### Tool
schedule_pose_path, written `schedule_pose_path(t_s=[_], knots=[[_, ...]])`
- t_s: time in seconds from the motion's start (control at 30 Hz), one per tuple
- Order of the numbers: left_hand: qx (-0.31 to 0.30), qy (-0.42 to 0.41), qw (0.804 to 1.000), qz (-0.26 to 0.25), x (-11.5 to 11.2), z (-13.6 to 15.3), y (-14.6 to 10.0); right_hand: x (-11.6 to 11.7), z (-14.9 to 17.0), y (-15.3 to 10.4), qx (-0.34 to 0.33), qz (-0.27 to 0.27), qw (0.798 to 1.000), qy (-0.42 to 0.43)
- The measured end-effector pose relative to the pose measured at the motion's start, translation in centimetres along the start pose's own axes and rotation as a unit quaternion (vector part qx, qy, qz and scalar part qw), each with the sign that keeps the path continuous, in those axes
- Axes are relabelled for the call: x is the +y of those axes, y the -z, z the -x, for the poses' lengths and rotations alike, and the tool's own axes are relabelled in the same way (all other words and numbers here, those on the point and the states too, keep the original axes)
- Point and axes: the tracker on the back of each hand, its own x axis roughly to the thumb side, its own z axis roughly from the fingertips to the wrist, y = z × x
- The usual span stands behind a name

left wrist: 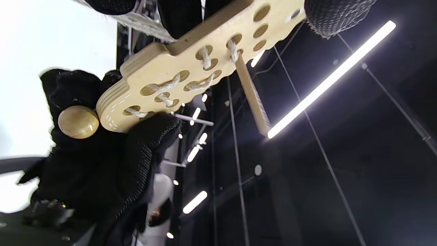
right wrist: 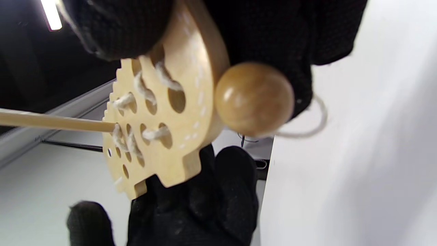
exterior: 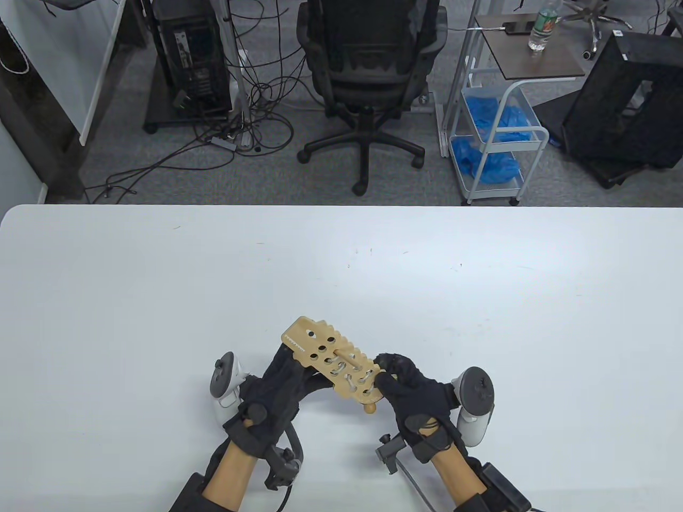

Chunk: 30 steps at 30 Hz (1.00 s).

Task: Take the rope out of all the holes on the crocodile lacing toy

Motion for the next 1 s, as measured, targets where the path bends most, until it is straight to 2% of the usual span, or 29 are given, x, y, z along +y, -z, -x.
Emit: schedule_pose_path(t_s=[0.07,0.17,0.33,0.57,0.63,0.77,1.0], knots=[[-0.002,-0.022,1.0,0.008,0.0,0.0,0.0,0.0,-1.1,-0.1,-0.059,0.017,0.996,-0.057],[0.011,-0.009,1.0,-0.012,0.1,0.1,-0.1,0.0,-2.3,-0.5,-0.1,0.039,0.988,-0.11],[0.078,0.083,0.991,-0.074,0.5,0.3,-0.6,-0.4,-3.9,-1.0,-0.158,0.073,0.963,-0.206],[0.138,0.185,0.967,-0.112,0.7,0.3,-0.8,-0.2,-5.7,-1.8,-0.224,0.107,0.908,-0.337],[0.141,0.181,0.967,-0.106,0.7,0.4,-0.7,0.0,-5.9,-2.0,-0.236,0.111,0.896,-0.361],[0.169,0.192,0.96,-0.114,0.8,0.6,-0.8,0.8,-6.5,-2.6,-0.269,0.123,0.847,-0.443],[0.179,0.227,0.95,-0.121,0.6,0.5,-0.8,2.4,-7.0,-3.3,-0.31,0.107,0.8,-0.503]])
